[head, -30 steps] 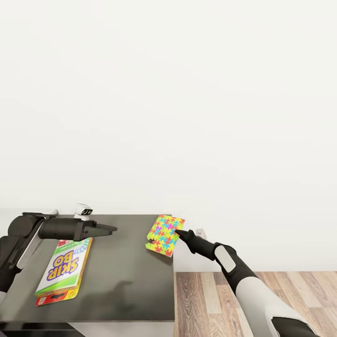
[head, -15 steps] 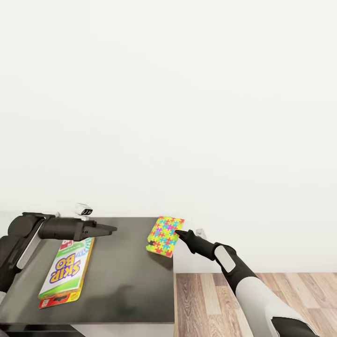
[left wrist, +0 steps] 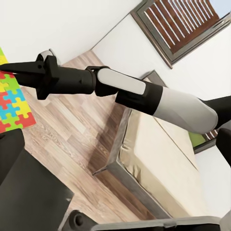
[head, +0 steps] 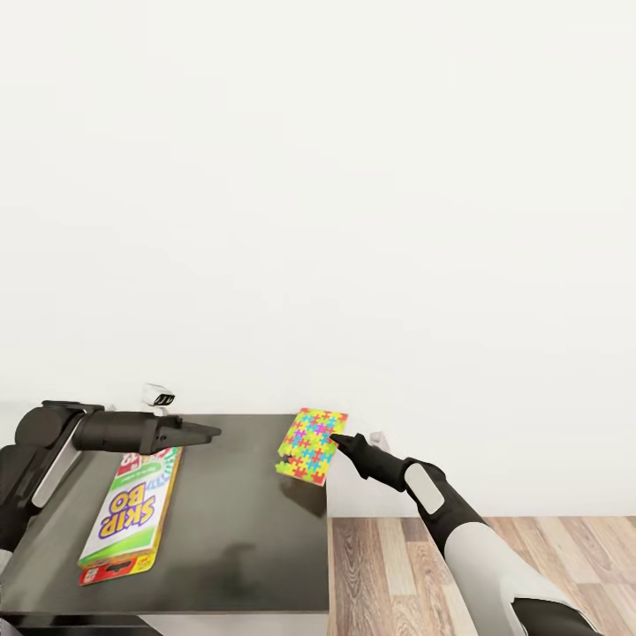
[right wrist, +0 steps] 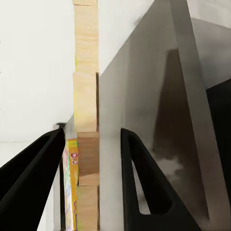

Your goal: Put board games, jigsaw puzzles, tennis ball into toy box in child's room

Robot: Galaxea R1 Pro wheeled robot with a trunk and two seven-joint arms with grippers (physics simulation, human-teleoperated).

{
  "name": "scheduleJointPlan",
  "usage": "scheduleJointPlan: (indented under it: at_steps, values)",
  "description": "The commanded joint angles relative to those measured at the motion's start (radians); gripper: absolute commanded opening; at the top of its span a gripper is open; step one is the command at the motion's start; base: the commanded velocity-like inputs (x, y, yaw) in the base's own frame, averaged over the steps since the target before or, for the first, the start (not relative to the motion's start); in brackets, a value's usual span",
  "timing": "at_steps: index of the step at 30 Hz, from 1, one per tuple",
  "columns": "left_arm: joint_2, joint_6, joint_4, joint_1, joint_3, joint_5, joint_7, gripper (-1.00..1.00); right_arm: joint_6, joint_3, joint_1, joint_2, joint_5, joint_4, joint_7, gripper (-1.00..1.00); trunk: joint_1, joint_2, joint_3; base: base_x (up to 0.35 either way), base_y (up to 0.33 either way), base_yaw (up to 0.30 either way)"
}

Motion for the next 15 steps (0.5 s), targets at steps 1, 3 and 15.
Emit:
scheduleJointPlan:
  at_steps: [1,3,15]
  values:
    - [0.001,0.010,0.000,-0.001,-0.002,0.000,-0.004,1.00,0.008,-0.007,-0.001,0.001,-0.001,0.000,0.000,-1.00,-0.004,0.007,0.002,-0.093,0.000,0.000]
    - [0.001,0.010,0.000,-0.001,-0.002,0.000,-0.004,1.00,0.008,-0.007,-0.001,0.001,-0.001,0.000,-0.002,-1.00,-0.012,0.021,0.008,-0.185,0.000,0.000]
    - [-0.001,0.010,0.000,-0.001,-0.002,0.000,-0.004,1.00,0.010,-0.014,-0.001,0.000,-0.004,0.000,-0.008,-1.00,-0.058,0.105,0.046,-0.095,0.000,0.000]
